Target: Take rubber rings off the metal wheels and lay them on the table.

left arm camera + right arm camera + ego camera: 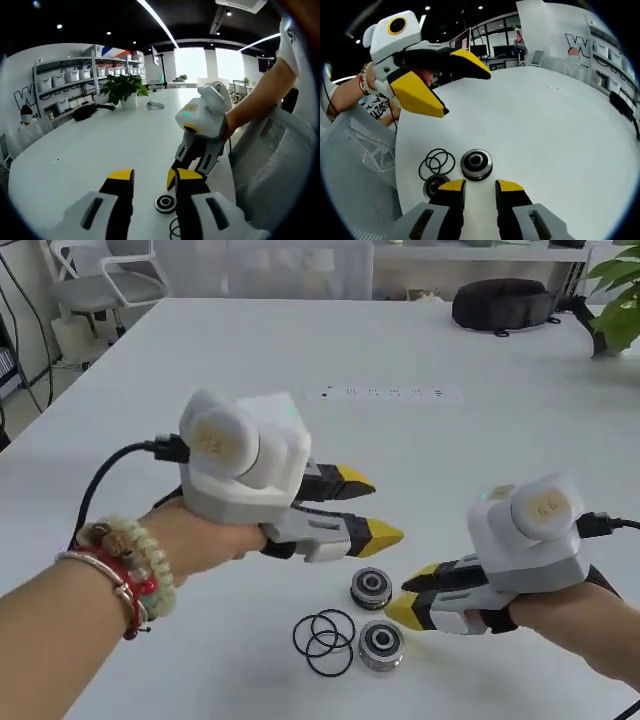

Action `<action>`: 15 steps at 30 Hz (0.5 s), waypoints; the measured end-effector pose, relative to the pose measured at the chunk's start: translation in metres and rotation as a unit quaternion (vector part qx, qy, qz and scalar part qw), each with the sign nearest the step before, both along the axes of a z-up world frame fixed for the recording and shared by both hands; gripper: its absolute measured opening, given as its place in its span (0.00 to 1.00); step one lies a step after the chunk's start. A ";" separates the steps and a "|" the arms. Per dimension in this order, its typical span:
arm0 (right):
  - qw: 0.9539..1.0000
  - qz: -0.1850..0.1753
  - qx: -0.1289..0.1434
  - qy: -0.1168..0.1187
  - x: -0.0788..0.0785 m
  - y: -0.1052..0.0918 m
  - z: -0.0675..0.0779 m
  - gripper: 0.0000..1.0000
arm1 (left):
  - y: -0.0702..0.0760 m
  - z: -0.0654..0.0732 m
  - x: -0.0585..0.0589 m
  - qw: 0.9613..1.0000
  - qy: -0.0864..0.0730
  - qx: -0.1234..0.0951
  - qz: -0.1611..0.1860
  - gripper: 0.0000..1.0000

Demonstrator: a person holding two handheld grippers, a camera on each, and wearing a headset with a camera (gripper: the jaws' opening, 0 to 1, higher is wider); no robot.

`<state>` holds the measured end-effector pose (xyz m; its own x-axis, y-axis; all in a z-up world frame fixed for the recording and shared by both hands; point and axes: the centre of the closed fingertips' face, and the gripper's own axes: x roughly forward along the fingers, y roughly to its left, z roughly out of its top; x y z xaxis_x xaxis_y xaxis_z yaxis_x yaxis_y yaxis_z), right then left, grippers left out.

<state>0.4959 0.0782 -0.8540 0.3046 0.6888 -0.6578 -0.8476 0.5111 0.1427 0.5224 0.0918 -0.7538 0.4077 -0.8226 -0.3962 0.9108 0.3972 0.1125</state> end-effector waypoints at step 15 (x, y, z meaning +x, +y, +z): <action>1.000 0.001 0.001 -0.005 0.001 0.002 0.000 0.21 | 0.002 -0.066 -0.010 0.998 0.040 0.051 0.001 0.17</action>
